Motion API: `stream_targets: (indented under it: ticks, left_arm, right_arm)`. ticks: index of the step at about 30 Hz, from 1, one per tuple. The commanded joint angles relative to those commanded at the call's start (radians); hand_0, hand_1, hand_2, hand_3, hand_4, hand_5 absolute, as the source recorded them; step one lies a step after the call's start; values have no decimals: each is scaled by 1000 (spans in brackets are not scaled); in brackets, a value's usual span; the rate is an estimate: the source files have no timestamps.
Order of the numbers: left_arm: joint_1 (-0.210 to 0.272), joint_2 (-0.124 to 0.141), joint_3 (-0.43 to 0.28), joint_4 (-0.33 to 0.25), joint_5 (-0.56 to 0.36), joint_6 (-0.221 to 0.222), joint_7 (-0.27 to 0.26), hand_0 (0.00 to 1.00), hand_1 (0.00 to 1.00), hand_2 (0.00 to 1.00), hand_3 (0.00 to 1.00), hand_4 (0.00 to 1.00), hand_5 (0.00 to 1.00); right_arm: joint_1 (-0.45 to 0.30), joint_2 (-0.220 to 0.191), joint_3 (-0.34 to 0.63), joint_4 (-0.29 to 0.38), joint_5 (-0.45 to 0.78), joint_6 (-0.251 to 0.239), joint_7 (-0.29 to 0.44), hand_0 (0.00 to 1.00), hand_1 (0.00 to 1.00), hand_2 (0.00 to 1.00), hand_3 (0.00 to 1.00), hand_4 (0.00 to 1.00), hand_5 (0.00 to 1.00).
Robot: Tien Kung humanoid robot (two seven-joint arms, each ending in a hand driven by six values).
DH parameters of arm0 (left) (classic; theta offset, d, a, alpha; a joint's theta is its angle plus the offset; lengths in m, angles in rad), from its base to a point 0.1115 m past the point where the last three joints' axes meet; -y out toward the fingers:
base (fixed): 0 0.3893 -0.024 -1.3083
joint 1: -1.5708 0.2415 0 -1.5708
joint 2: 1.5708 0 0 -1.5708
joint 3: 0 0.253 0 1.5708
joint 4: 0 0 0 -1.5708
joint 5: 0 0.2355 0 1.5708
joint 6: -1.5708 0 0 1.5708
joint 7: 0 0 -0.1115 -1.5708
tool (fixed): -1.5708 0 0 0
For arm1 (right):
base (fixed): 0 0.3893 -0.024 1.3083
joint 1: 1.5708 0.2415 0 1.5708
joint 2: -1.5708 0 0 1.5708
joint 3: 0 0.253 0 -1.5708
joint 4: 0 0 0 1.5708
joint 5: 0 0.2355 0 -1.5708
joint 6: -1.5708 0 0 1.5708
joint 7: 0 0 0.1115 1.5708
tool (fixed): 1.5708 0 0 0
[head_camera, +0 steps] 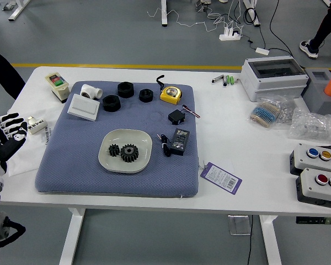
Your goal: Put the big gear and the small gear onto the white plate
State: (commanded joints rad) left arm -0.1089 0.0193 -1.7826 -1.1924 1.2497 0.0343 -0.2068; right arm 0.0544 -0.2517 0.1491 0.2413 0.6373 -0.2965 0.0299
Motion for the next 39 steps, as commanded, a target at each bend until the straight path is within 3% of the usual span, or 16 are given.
stream_targets:
  ticks: [3, 4, 9, 10, 14, 15, 16, 21, 29, 39]
  left_arm:
    - [2, 4, 11, -5, -130, -108, 74, 480, 536, 609, 586, 765, 385]
    - [2, 5, 18, -9, -175, -147, 106, 578, 628, 700, 646, 807, 577]
    - [1, 1, 37, -23, -320, -244, 195, 578, 628, 700, 646, 807, 577]
    - [0, 1, 43, -22, -337, -259, 211, 762, 759, 809, 796, 845, 998]
    - [-4, 0, 68, -21, -410, -346, 282, 762, 759, 809, 796, 845, 998]
    - [-4, -1, 72, -22, -416, -355, 286, 762, 759, 809, 796, 845, 998]
    - [-4, -2, 76, -24, -420, -364, 288, 810, 828, 856, 833, 844, 998]
    - [-6, -1, 82, -32, -410, -390, 297, 810, 828, 856, 833, 844, 998]
    - [-2, 5, 91, -33, -401, -415, 275, 848, 875, 912, 884, 844, 998]
    - [-3, 6, 93, -49, -396, -398, 246, 849, 875, 925, 898, 845, 998]
  right_arm:
    - [-1, 0, -2, 0, 0, 0, -1, 660, 675, 739, 567, 791, 676]
    - [-2, 0, -4, 0, 0, 0, -1, 659, 675, 739, 567, 790, 674]
    - [-3, 1, -7, 0, 2, -1, -1, 659, 675, 739, 567, 790, 674]
    - [-4, 1, -7, 0, 1, -1, -1, 659, 676, 740, 567, 790, 674]
    - [-3, 1, -5, 1, 1, -1, -1, 659, 676, 740, 567, 790, 674]
    - [-2, 1, -4, 1, 1, -1, -1, 659, 676, 740, 567, 790, 674]
    - [-2, 0, -1, 1, 0, -1, -1, 659, 675, 740, 567, 790, 674]
    - [1, -1, 1, 1, -4, 0, -2, 659, 675, 740, 567, 790, 674]
    - [3, -1, 3, 0, -4, 0, -1, 660, 673, 740, 567, 790, 674]
    - [11, 1, 3, 2, -6, 2, -2, 659, 676, 740, 566, 789, 674]
